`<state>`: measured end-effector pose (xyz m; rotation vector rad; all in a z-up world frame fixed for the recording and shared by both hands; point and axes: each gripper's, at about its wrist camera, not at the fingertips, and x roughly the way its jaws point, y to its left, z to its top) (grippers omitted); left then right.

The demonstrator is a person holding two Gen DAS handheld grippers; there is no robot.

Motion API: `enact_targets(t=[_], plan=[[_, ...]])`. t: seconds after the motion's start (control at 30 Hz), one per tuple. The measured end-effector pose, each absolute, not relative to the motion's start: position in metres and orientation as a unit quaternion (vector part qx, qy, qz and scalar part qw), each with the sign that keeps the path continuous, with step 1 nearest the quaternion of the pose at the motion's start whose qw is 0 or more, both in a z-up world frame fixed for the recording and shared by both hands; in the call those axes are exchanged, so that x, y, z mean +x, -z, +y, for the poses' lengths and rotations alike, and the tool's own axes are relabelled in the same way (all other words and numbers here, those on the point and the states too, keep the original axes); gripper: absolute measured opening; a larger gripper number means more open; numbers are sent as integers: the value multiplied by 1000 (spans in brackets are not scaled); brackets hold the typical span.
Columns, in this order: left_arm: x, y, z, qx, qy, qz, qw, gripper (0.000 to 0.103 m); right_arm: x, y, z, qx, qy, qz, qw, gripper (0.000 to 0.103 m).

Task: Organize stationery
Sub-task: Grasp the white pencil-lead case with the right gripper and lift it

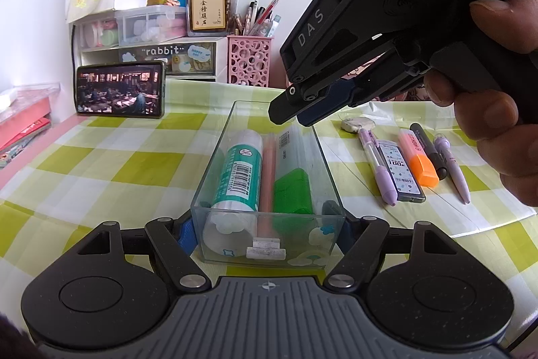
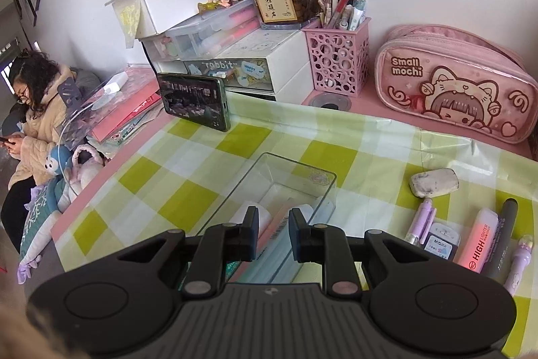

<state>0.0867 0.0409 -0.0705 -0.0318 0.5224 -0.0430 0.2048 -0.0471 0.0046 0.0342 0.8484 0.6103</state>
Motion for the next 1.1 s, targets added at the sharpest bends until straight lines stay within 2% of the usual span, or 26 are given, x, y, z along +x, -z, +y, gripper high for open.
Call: enact_targets(t=[0.27,0.5,0.67,0.9,1.1], plan=[[87,71,41,-16,21,258,966,74,210,-14,-84,52,-238,378,893,21],[87,71,40,-16,21,258,966,74,227,0,-150,83,-143,414,895,21],[86,71,40,-15,21,258,966,74,224,16,-144,60,-166,446,877,21],[86,71,41,-15,21,258,966,74,237,28,-137,7,-111,477,872,20],[86,71,41,-15,21,258,966,74,243,31,-136,40,-130,490,861,33]])
